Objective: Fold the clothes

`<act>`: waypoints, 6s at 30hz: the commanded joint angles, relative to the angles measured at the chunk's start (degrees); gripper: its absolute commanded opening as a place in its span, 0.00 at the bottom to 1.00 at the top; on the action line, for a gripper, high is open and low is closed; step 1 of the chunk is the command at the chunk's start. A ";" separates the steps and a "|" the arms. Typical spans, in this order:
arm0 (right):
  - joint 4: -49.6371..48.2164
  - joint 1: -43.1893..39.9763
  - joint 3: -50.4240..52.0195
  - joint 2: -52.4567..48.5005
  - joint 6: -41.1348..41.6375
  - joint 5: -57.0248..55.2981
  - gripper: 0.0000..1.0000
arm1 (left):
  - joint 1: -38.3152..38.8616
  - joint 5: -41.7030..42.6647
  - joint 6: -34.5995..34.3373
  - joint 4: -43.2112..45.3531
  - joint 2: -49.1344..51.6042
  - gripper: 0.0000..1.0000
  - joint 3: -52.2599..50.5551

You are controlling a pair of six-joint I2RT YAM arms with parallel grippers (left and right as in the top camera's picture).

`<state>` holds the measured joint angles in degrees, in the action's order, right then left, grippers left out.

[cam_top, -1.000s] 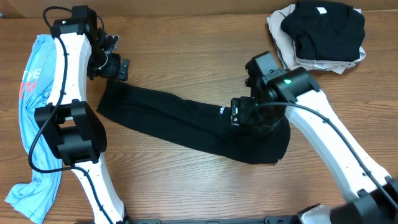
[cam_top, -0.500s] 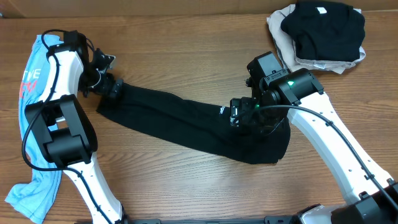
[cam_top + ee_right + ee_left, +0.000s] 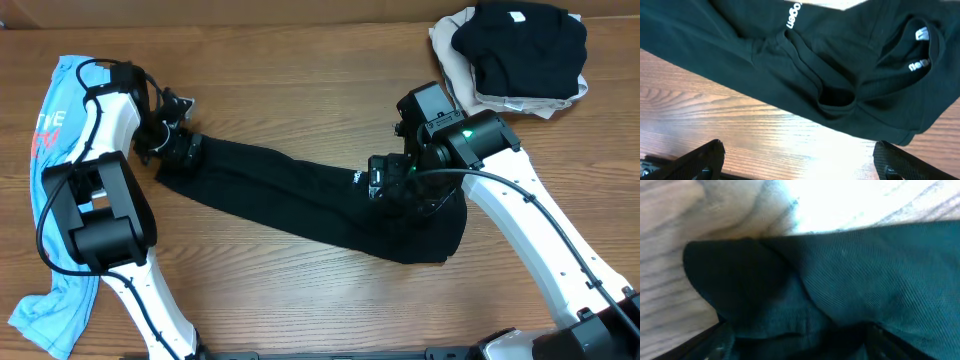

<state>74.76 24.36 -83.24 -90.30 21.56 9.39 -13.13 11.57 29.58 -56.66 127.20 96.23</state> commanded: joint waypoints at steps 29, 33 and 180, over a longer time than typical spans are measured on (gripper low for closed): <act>-6.10 -16.94 1.51 -2.95 -5.86 1.03 0.79 | -1.44 -8.11 -17.51 -30.80 0.28 0.04 26.53; -6.08 -19.02 1.51 -2.95 -6.82 1.88 0.79 | 2.75 -7.21 -15.85 -31.63 0.28 0.04 26.51; -27.65 -30.64 21.16 -7.02 -12.35 18.38 0.04 | 34.16 -16.41 -32.17 -31.36 0.20 1.00 50.27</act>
<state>43.90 -1.43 -57.06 -101.60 12.78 27.53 24.47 -2.63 0.38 -87.70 127.74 145.36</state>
